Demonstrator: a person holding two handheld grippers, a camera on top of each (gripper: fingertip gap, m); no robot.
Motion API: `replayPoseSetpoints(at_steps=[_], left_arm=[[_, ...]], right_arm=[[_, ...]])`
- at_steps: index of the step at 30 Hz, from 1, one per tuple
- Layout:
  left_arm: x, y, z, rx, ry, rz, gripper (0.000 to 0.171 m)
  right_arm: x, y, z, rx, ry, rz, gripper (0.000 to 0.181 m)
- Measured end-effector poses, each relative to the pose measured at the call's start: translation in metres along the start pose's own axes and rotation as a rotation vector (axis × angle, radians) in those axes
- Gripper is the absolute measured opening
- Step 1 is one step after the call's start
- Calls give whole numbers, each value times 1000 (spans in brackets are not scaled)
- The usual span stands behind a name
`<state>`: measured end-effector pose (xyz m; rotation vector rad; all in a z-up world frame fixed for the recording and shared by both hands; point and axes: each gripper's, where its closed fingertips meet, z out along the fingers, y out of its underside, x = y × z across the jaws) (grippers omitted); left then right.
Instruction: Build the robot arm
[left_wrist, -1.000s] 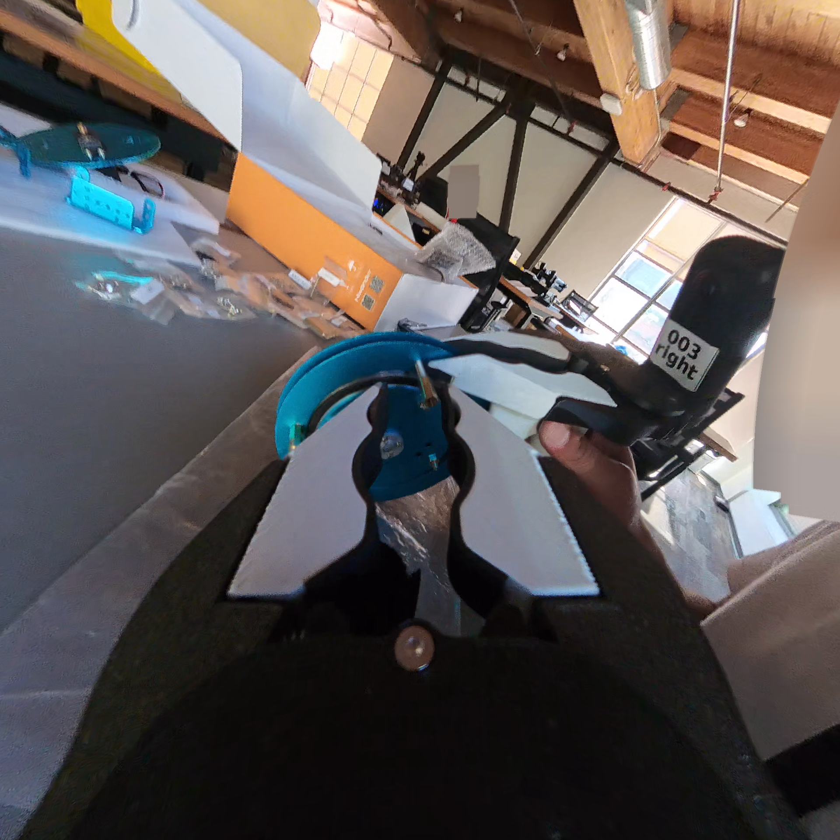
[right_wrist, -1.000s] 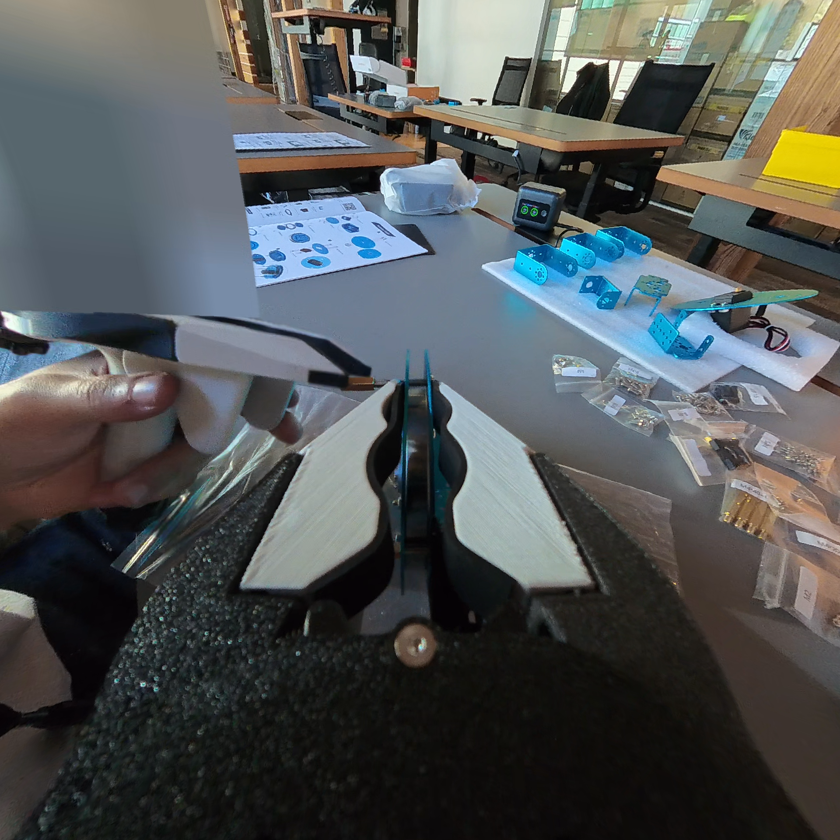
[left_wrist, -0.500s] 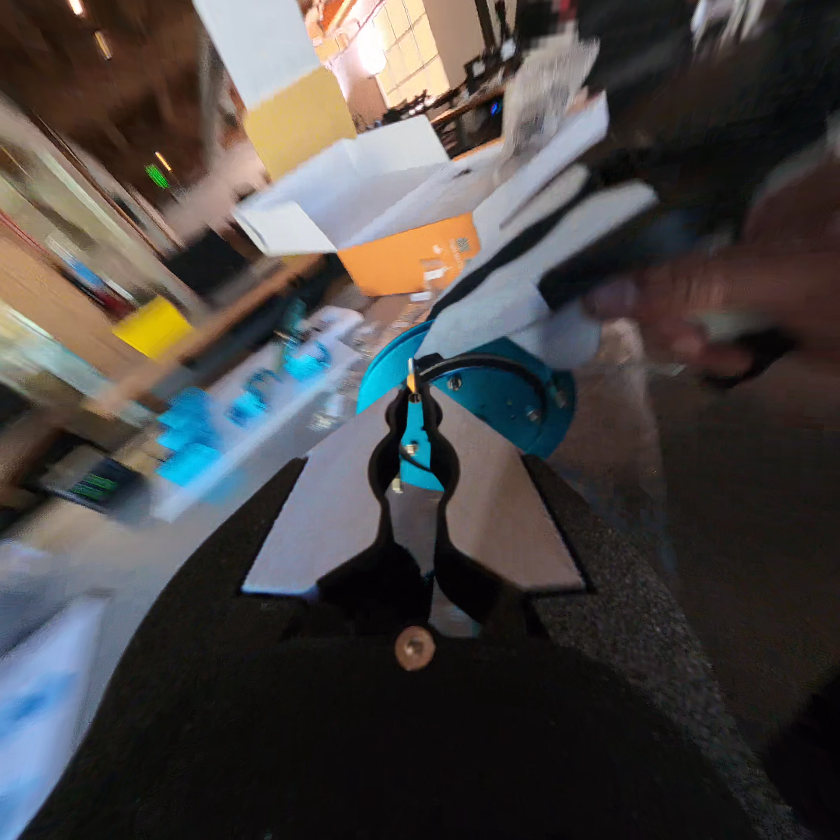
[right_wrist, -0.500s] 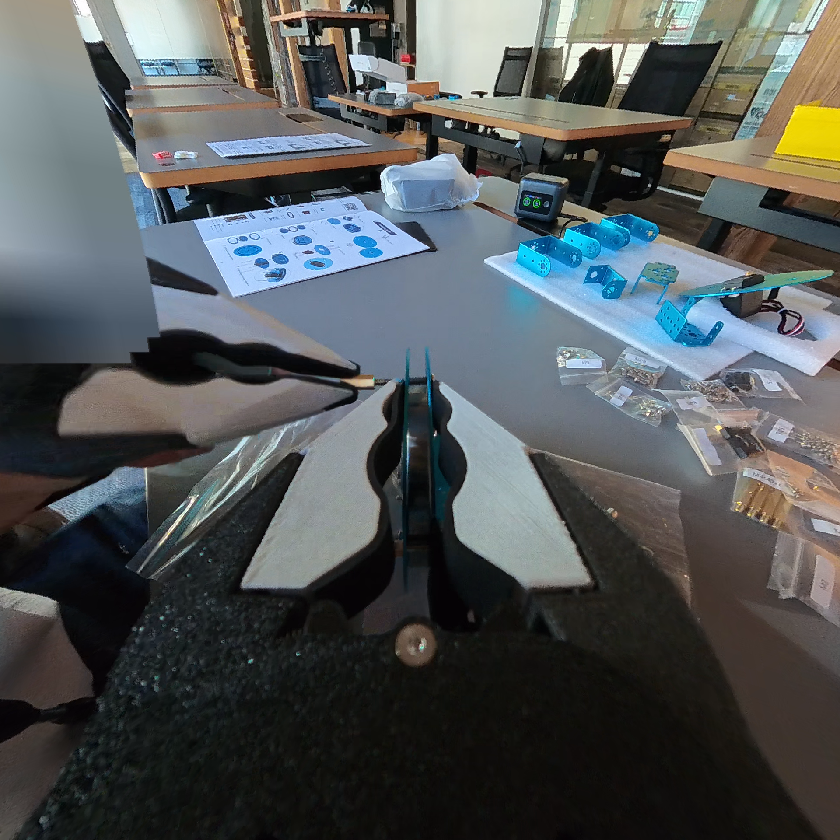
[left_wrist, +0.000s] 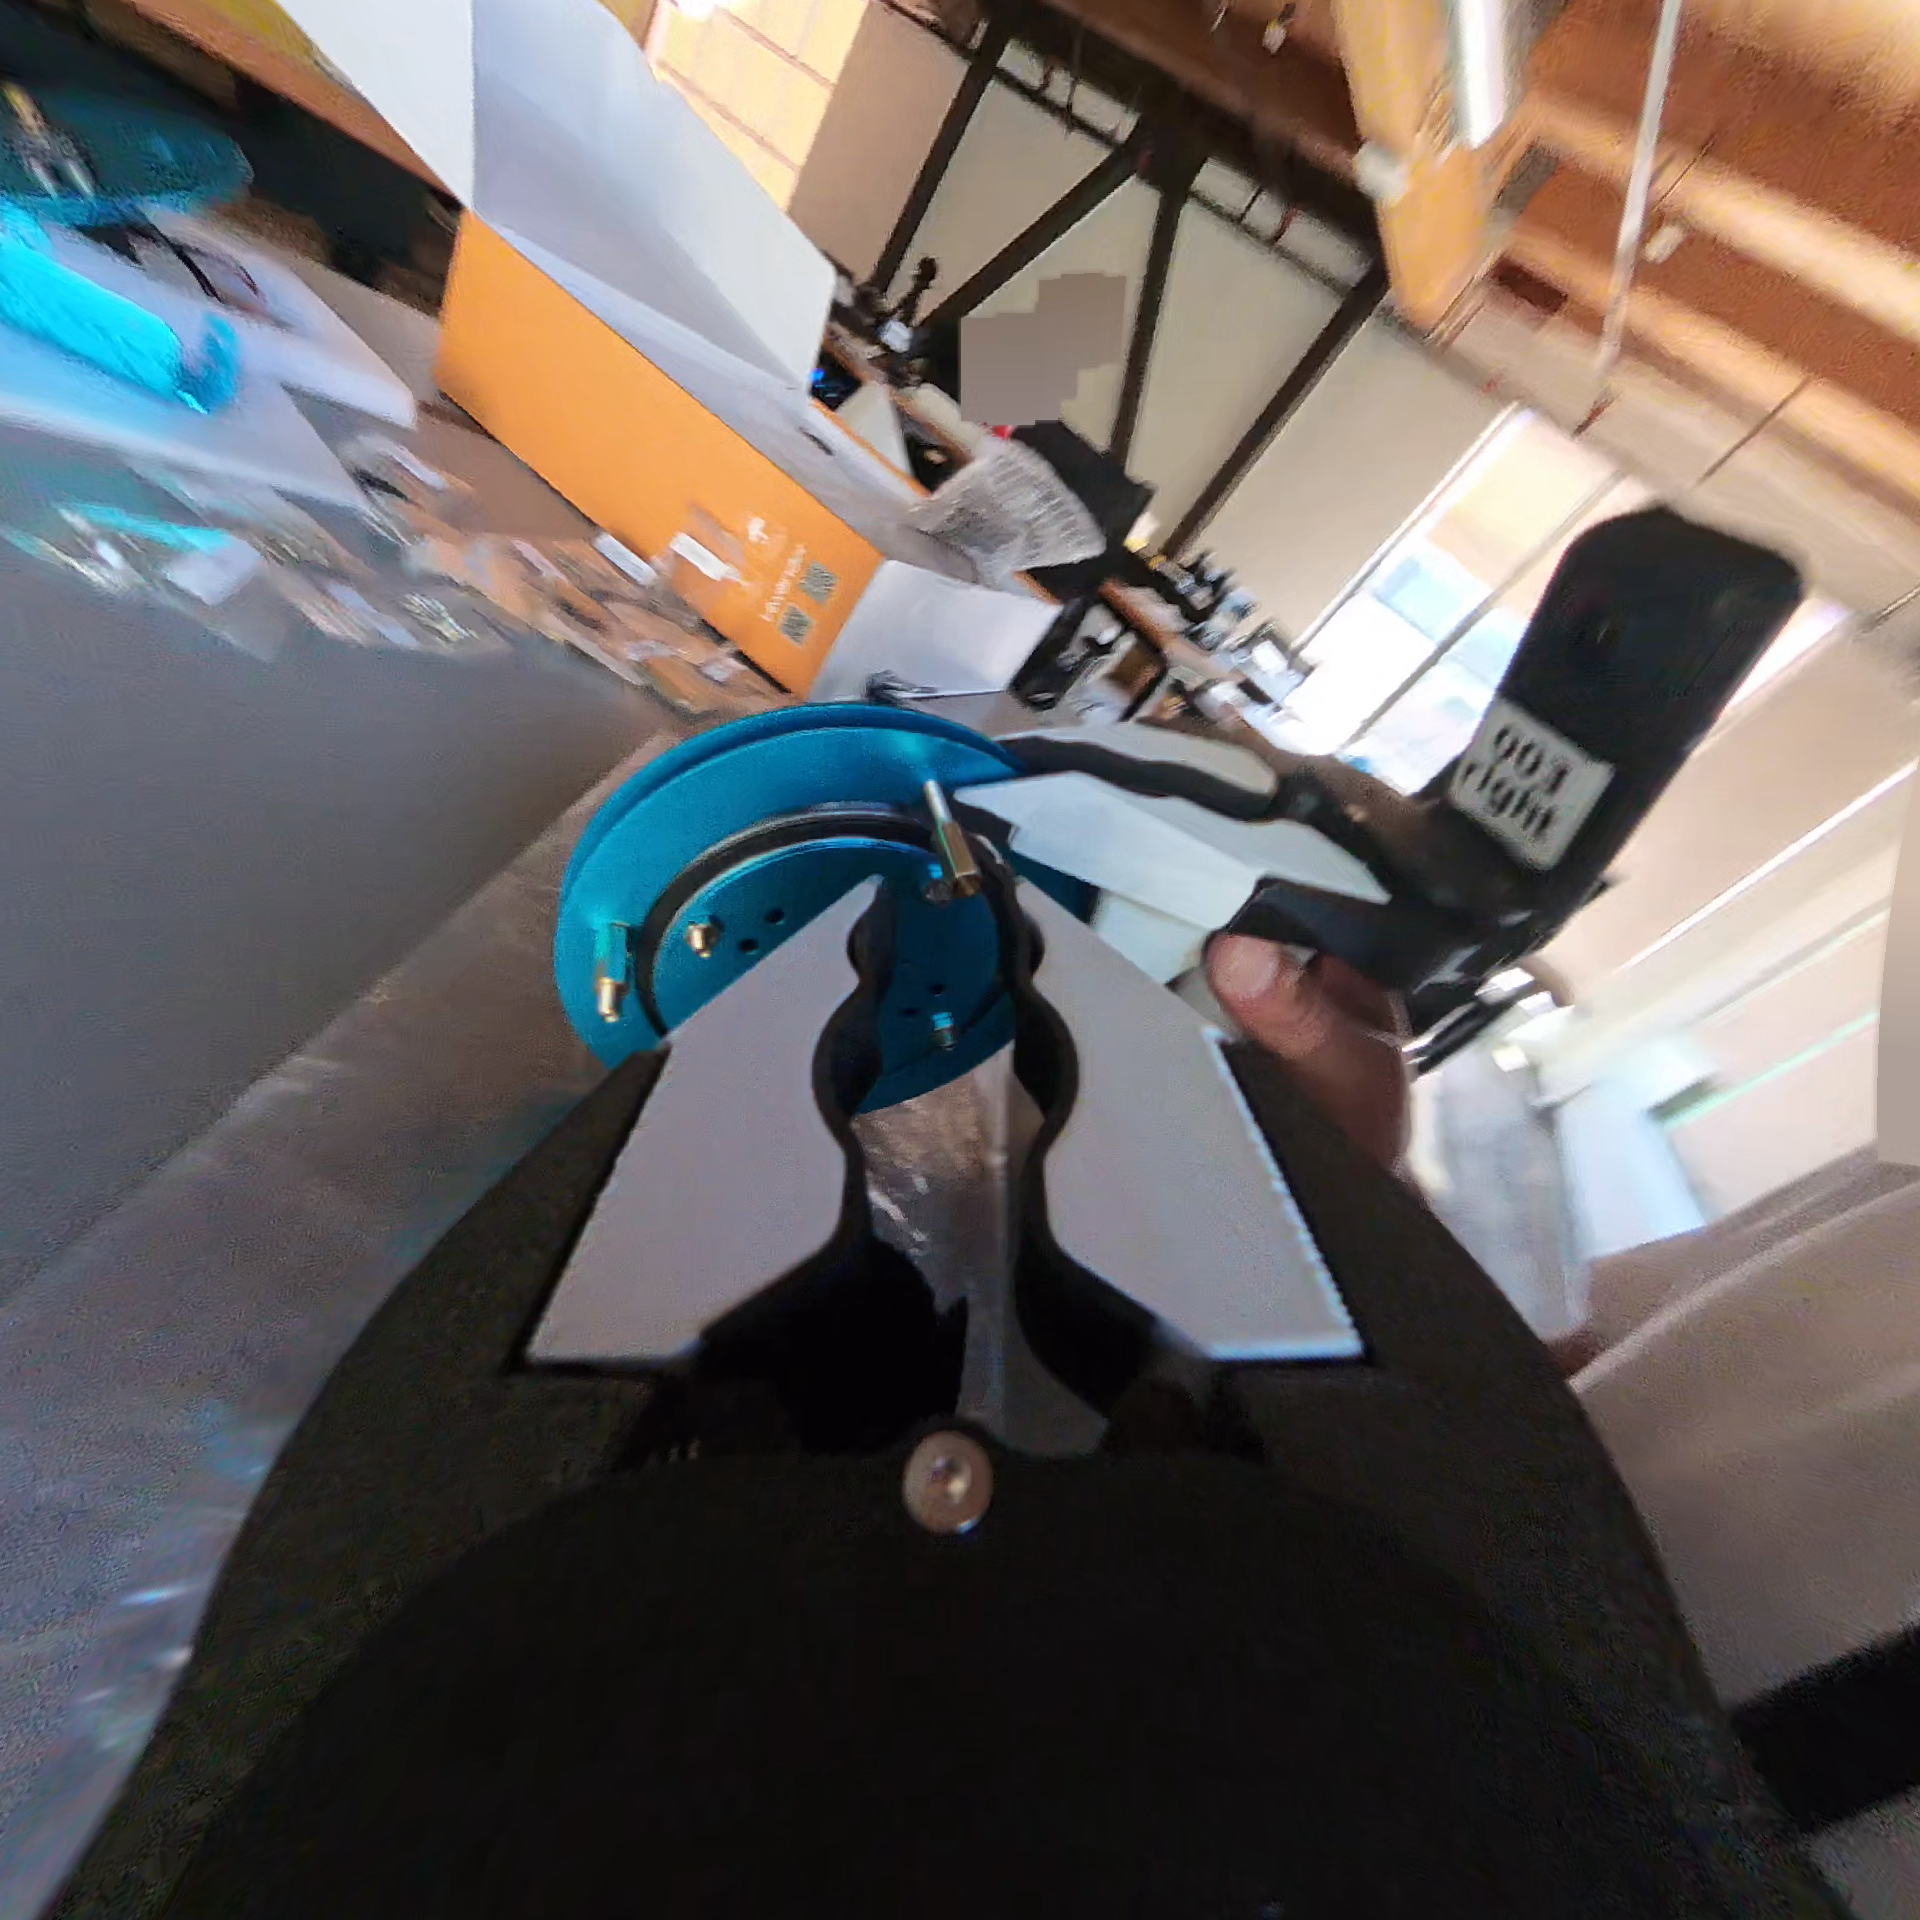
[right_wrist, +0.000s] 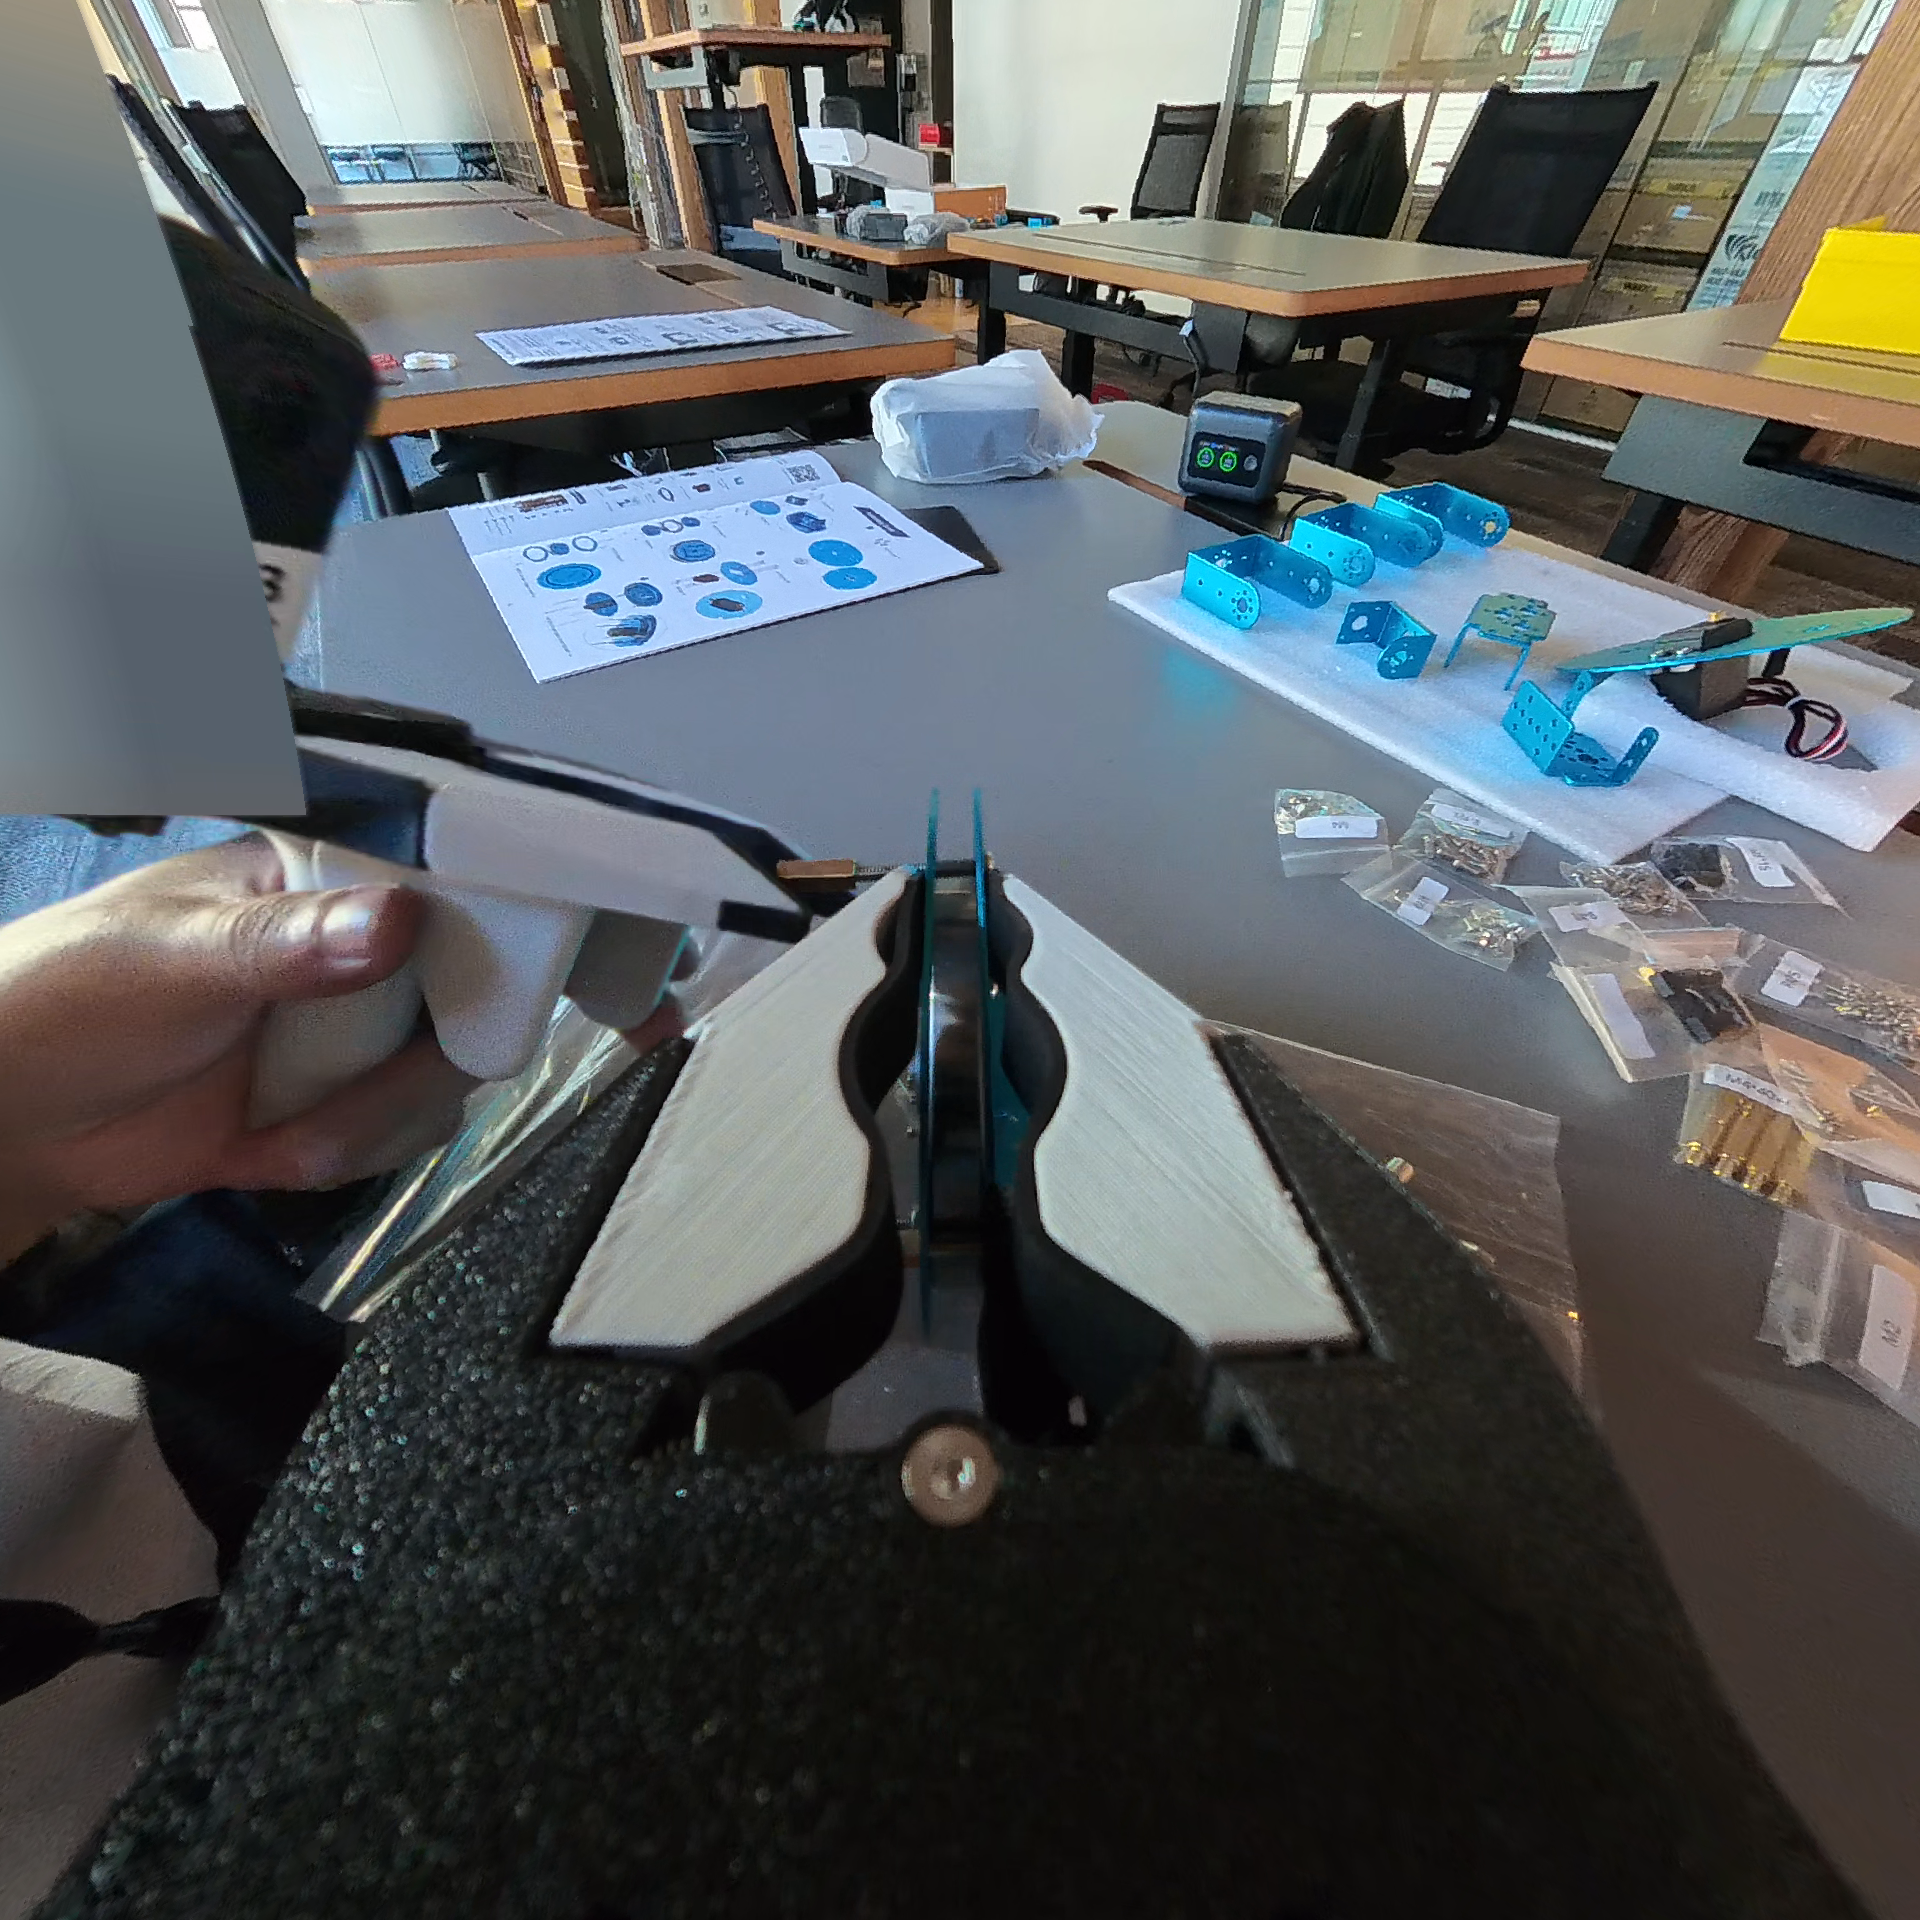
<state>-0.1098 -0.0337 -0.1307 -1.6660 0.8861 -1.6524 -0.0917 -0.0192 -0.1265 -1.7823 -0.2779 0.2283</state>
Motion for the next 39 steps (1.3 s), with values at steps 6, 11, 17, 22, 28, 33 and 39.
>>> replayPoseSetpoints(at_steps=[6, 11, 17, 22, 28, 33, 39], left_arm=[[3, -5, 2, 55, -21, 11, 6], [-2, -3, 2, -63, -350, 860, 5], [-6, -7, 3, -162, -578, 1605, 5], [0, -6, -1, -35, -322, 742, 19], [-7, -7, -5, 77, -65, -36, 24], [1, -9, 1, 79, -55, 5, 10], [1, -5, 5, -50, -254, 671, 5]], right_arm=[[1, 0, 0, -1, 11, -9, 10], [1, 0, -1, -4, 15, -5, 11], [4, 1, -2, -6, 11, 14, 10], [4, 1, -2, -6, 13, 3, 10], [3, 1, -1, -5, 13, 2, 10], [1, 1, 0, -4, 10, -4, 10], [4, 1, -1, -7, 18, 5, 10]])
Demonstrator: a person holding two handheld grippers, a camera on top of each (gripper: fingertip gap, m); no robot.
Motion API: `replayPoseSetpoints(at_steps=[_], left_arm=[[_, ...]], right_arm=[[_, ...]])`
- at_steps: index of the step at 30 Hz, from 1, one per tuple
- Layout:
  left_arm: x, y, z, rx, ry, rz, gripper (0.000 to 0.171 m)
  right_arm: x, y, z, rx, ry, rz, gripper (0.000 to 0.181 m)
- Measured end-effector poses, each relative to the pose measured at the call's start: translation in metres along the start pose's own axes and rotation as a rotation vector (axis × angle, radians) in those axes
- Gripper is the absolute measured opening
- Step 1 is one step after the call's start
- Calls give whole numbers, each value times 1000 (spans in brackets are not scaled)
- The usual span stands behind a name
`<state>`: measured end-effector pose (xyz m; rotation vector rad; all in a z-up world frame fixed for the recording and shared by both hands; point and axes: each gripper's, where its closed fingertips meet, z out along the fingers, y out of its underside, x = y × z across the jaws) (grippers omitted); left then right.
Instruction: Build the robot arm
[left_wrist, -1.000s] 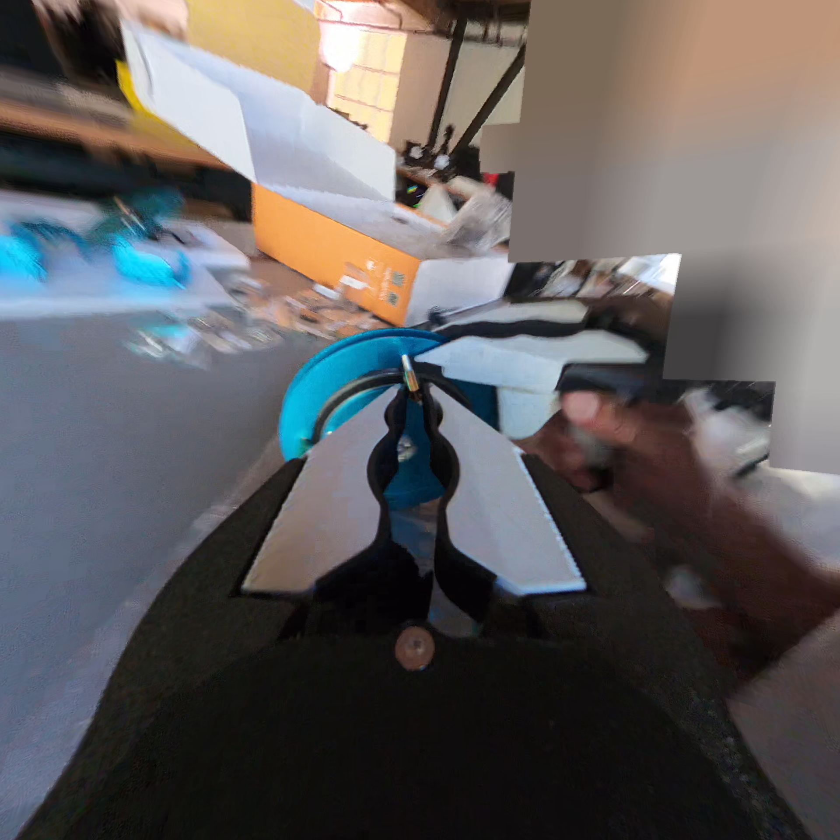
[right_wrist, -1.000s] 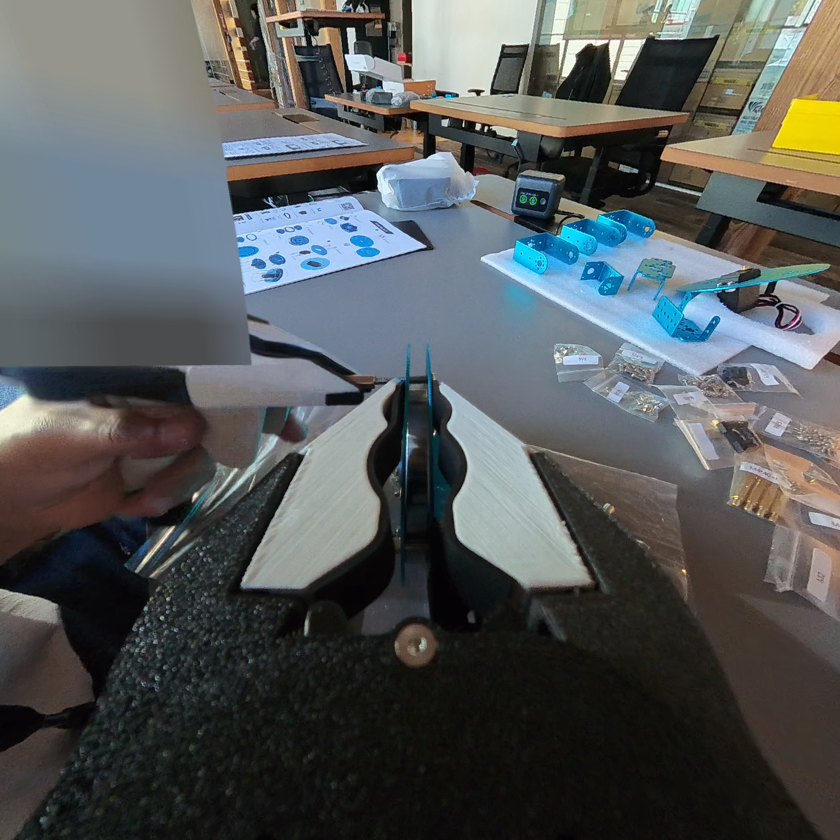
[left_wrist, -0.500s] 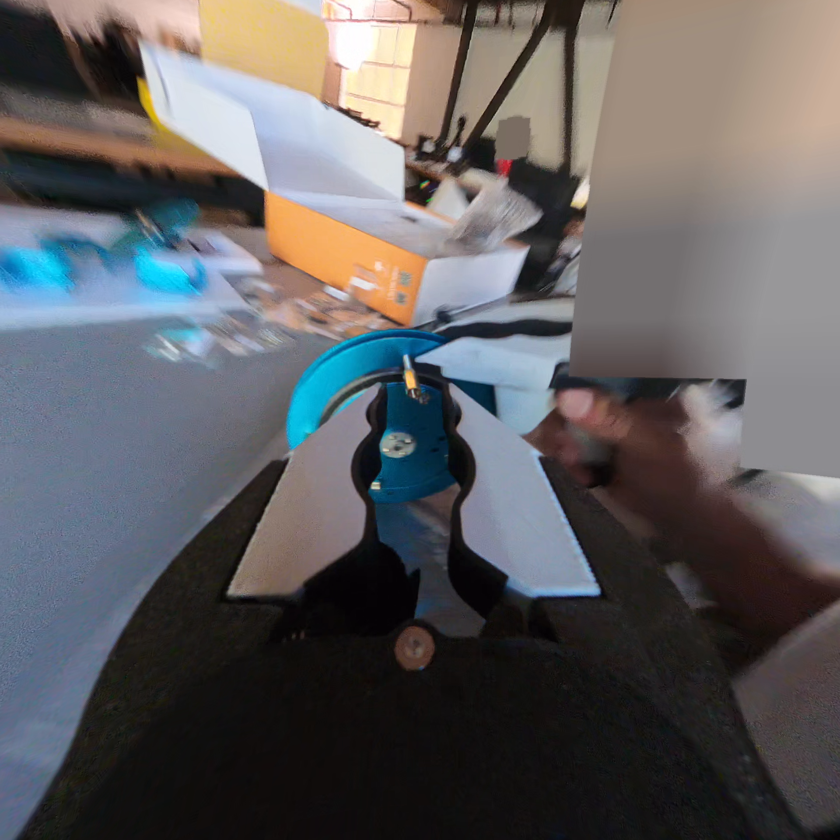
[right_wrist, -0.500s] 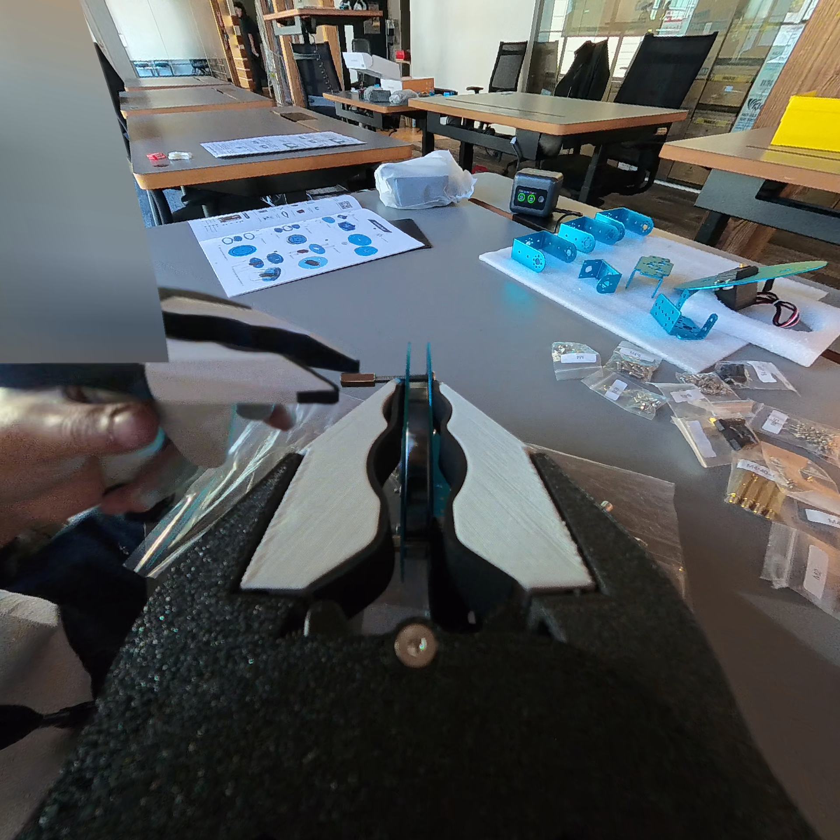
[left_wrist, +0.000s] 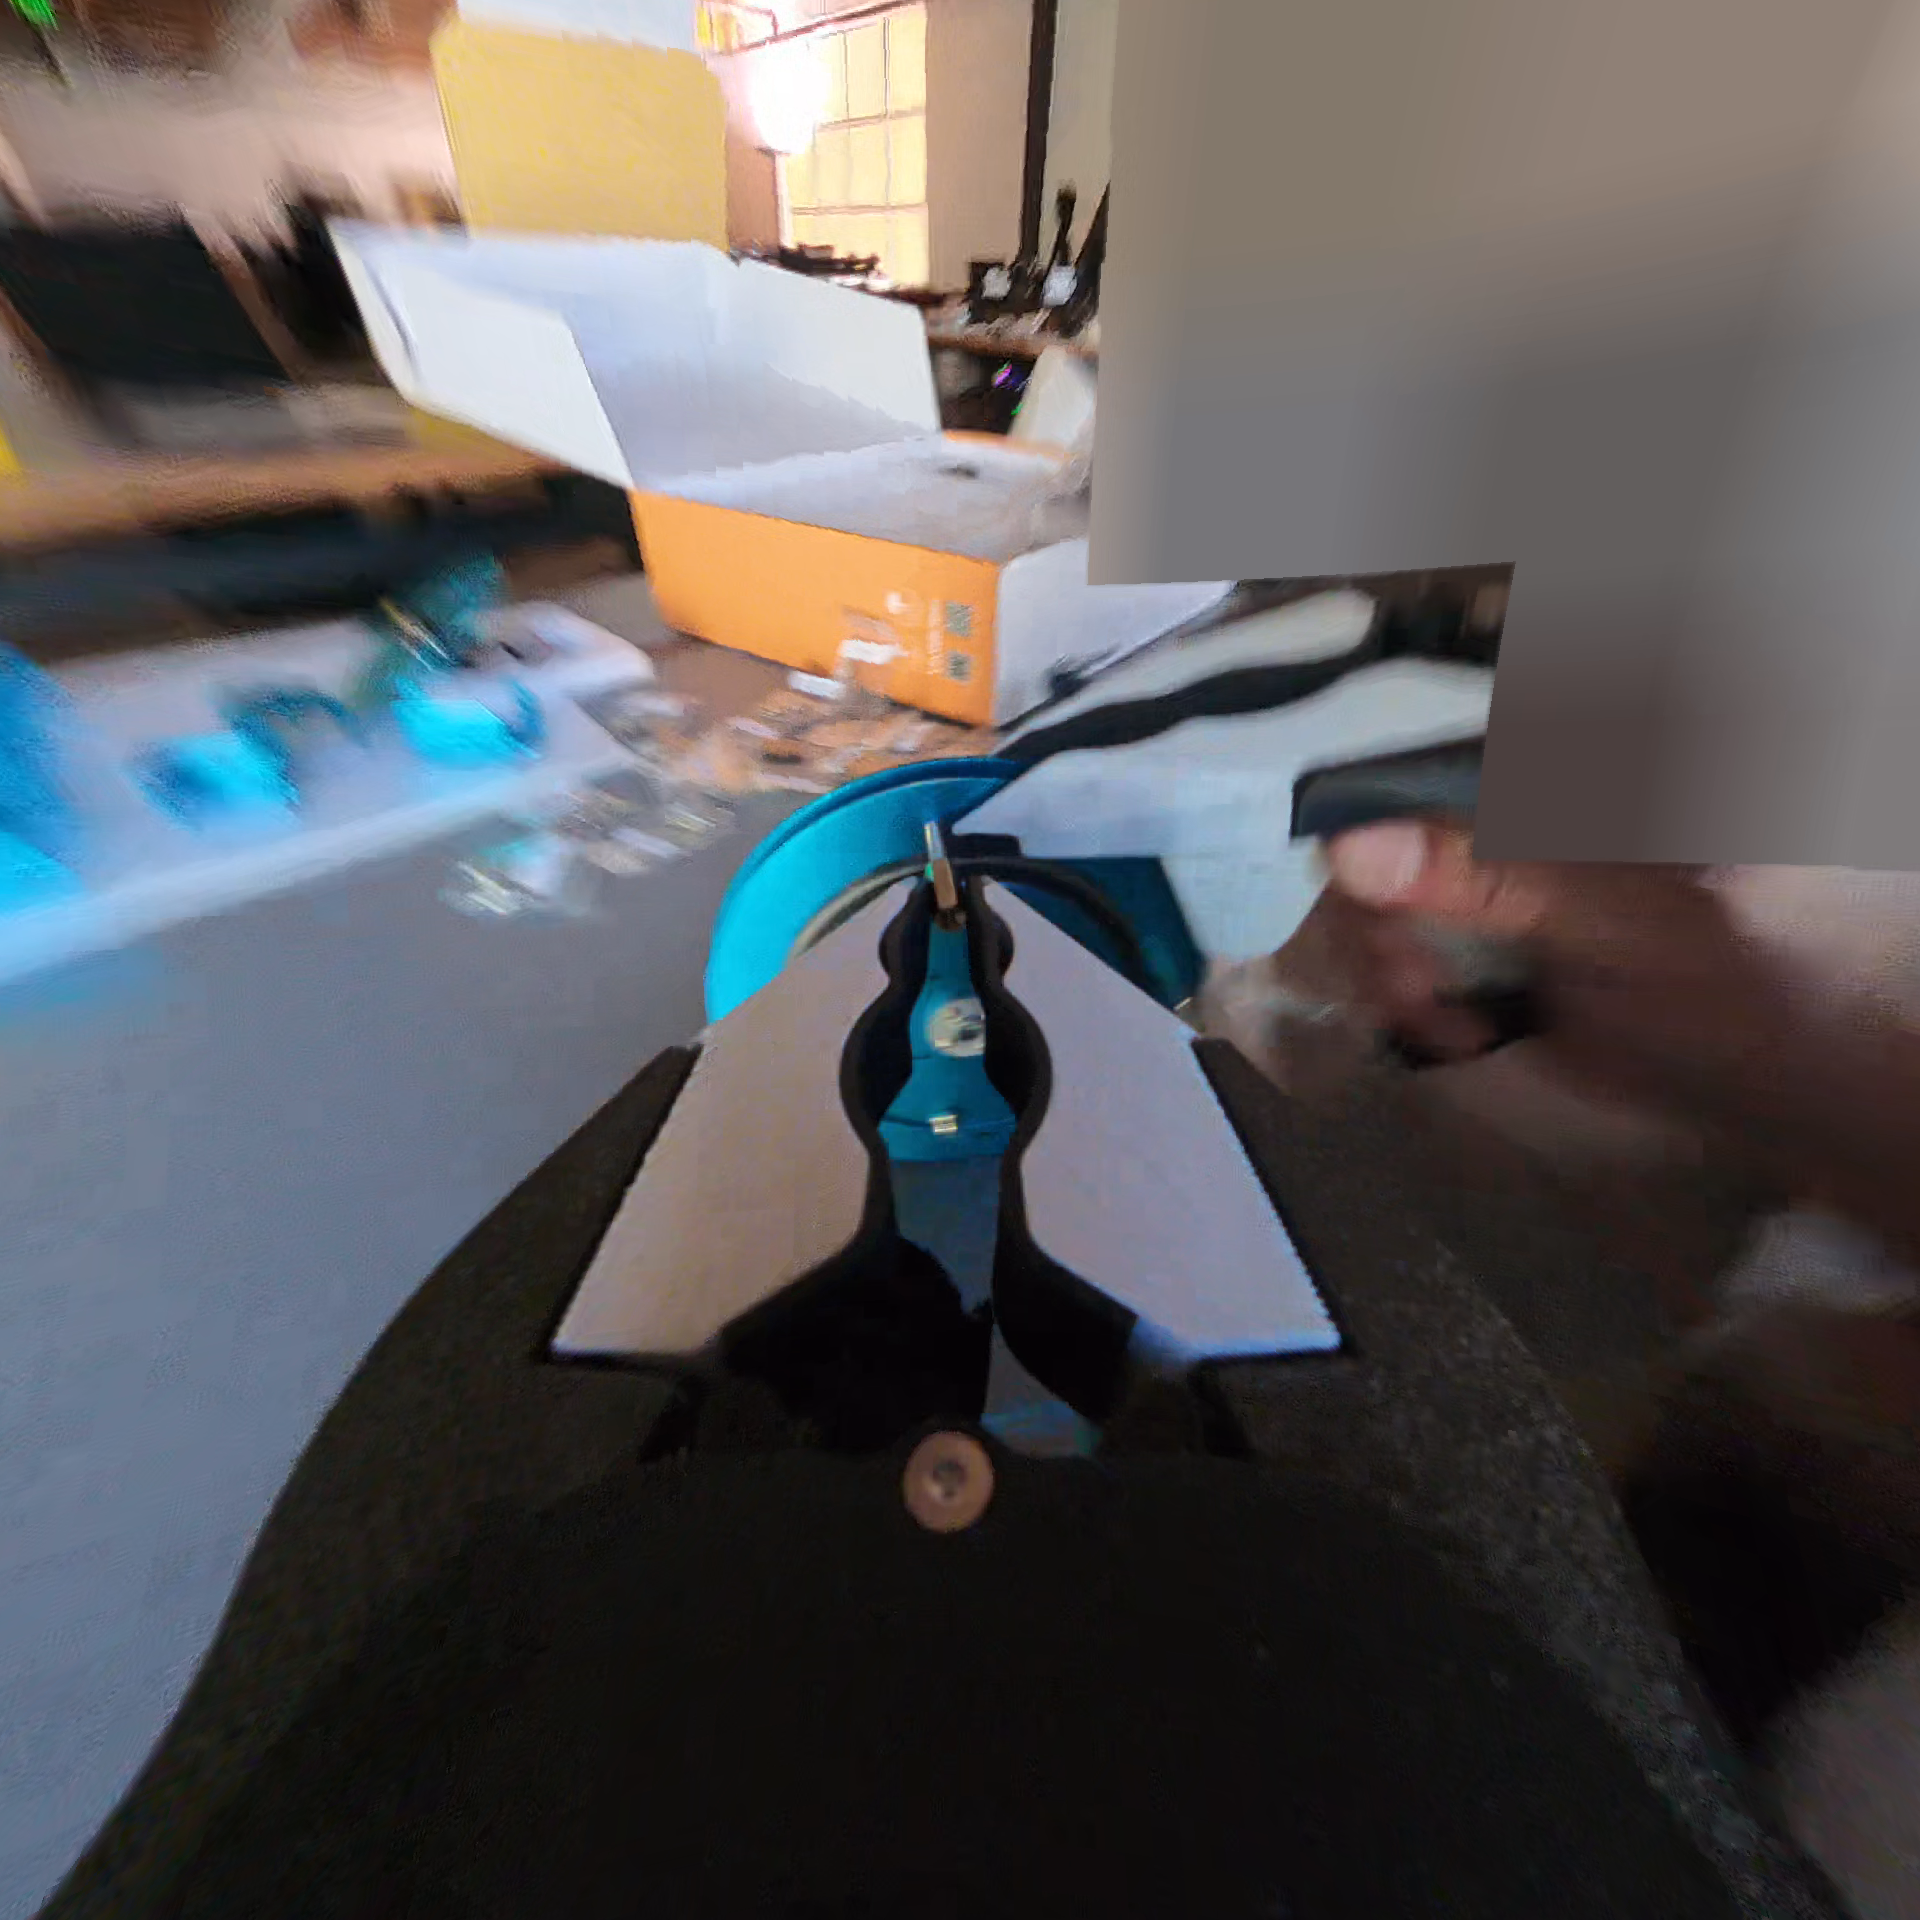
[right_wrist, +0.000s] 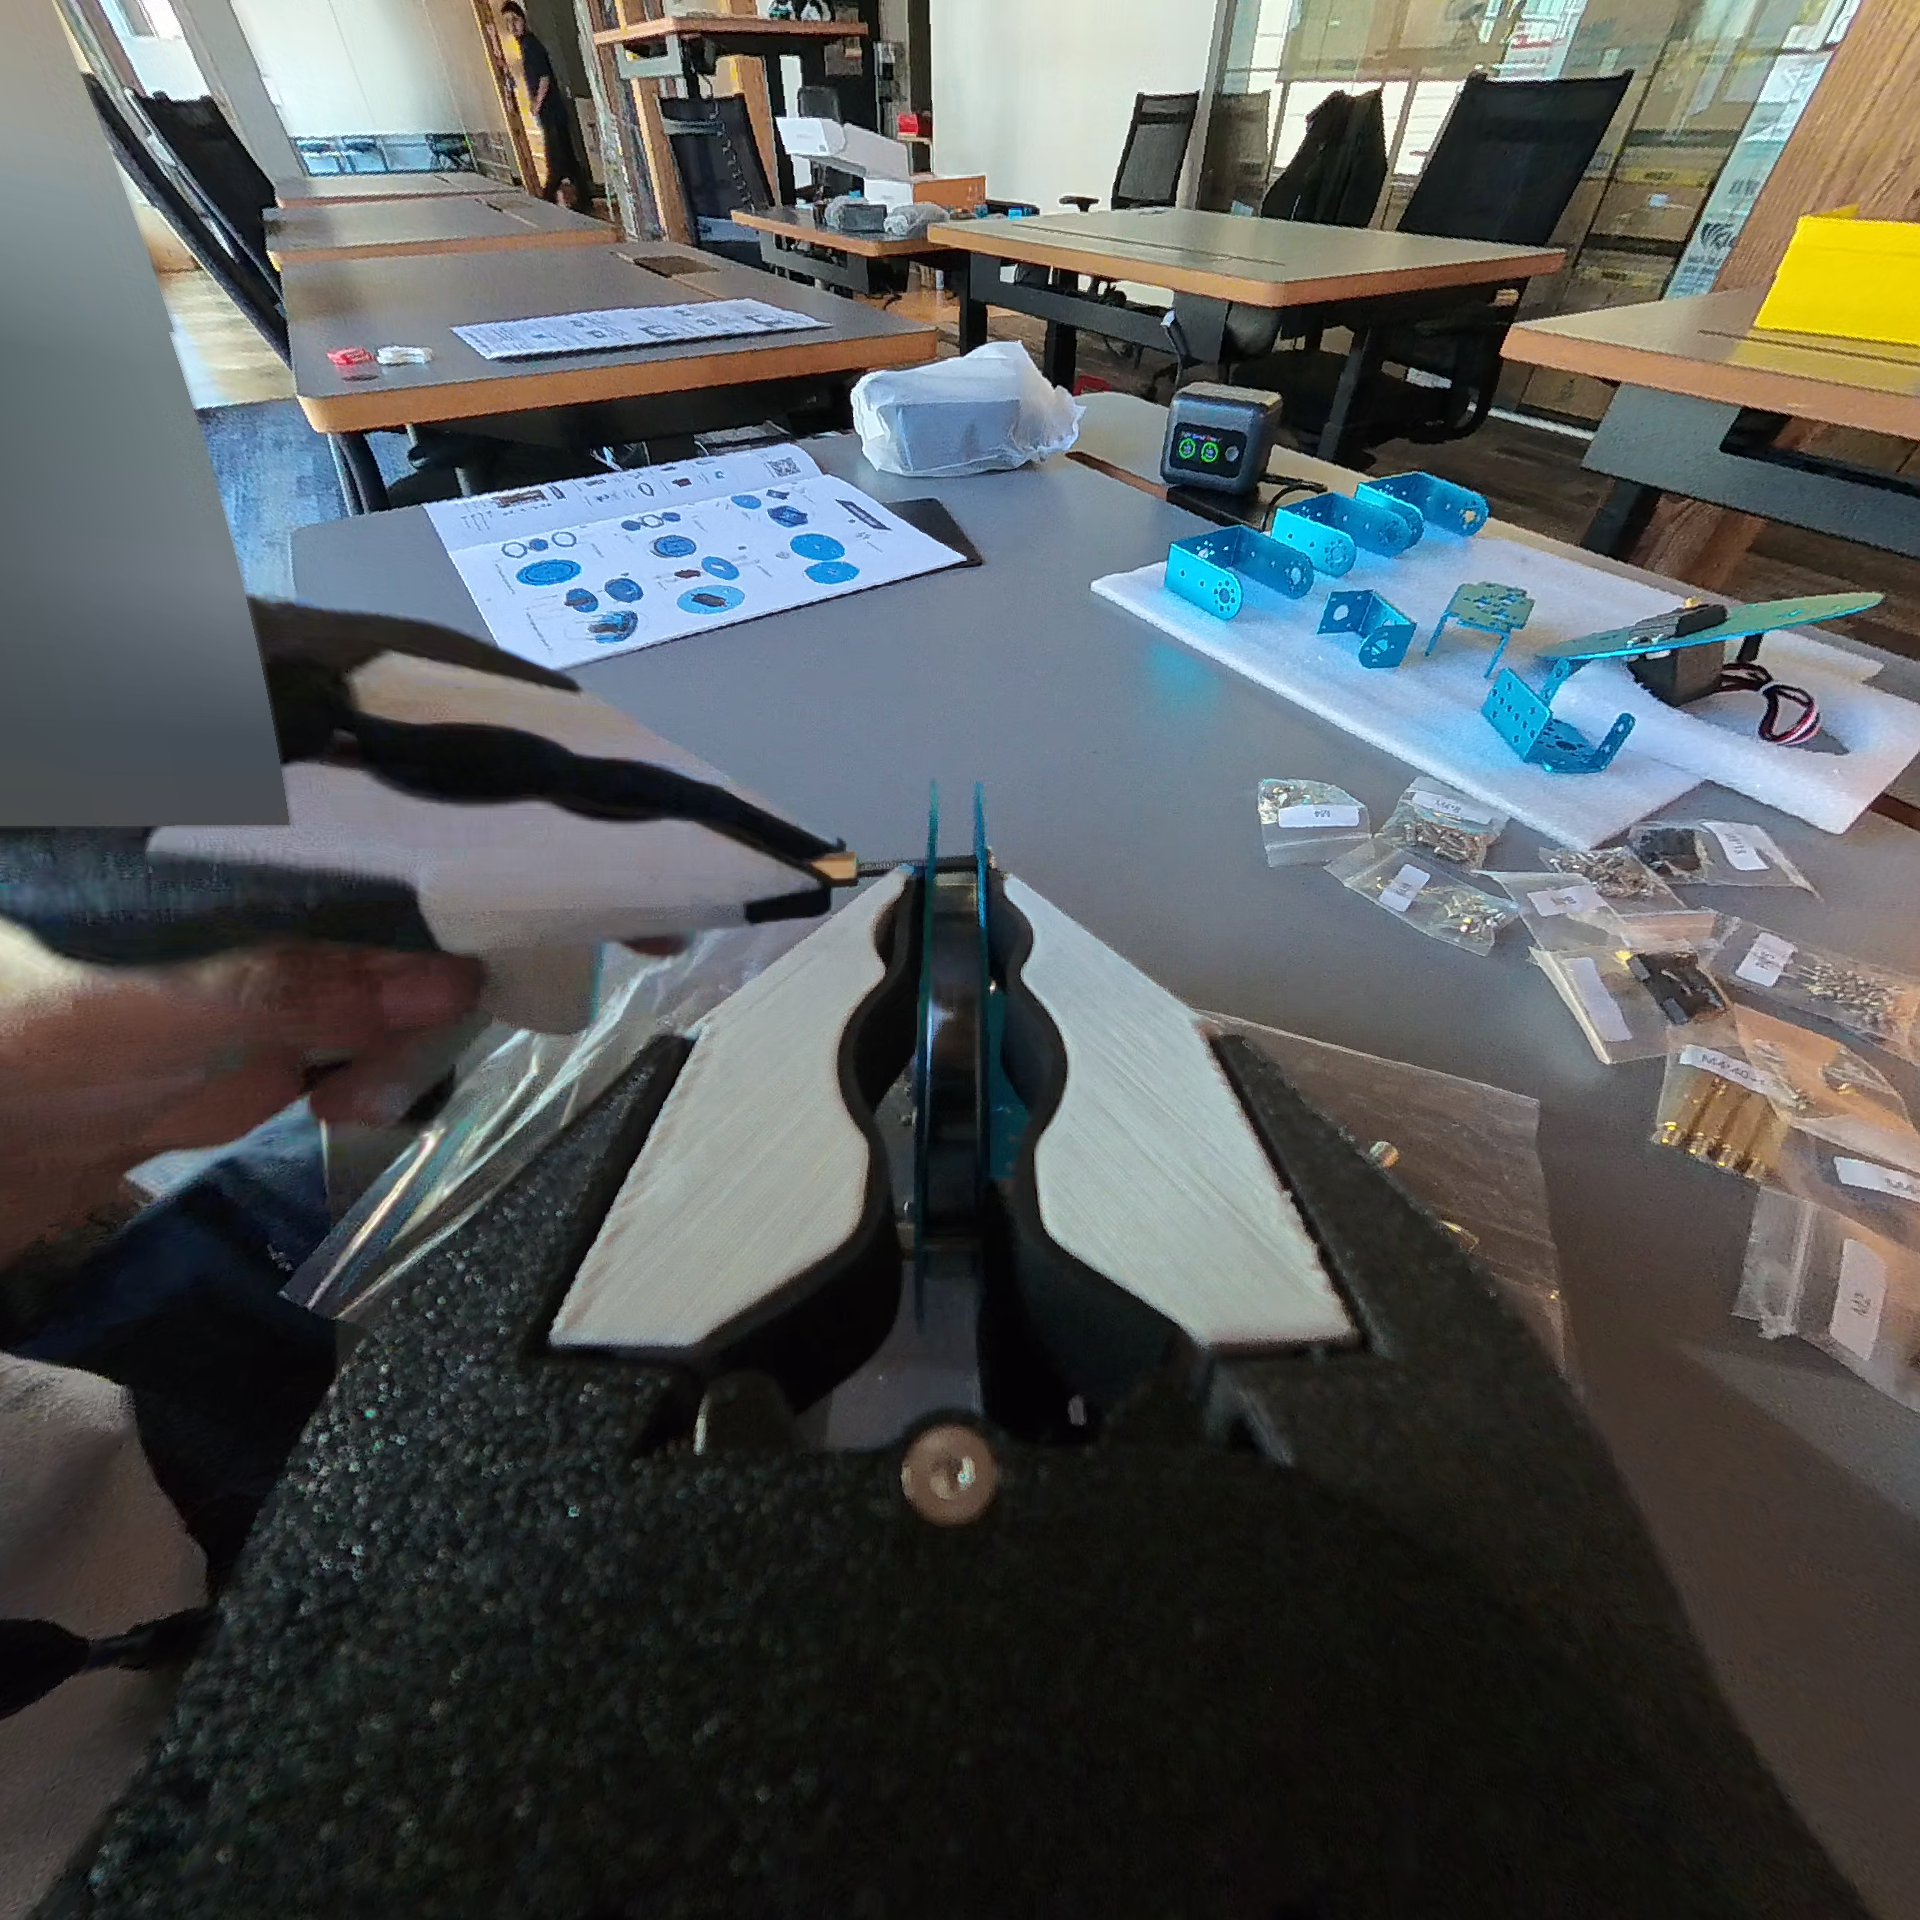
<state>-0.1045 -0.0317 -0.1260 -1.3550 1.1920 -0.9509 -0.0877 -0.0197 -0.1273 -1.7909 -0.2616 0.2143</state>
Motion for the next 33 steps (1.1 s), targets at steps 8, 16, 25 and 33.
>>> replayPoseSetpoints(at_steps=[8, 16, 25, 33], left_arm=[[-3, 2, 2, -52, -192, 877, 6], [-3, 0, -3, 23, 151, -290, 16], [-10, -1, 2, -53, 82, 80, 5], [-2, -1, 5, -97, 202, 135, 5]], right_arm=[[2, 1, -1, -6, 5, 1, 9], [-2, 0, 0, -3, -9, -4, 10], [5, 10, 6, -64, 78, -109, 25], [4, 12, 15, -215, 11, -83, 20]])
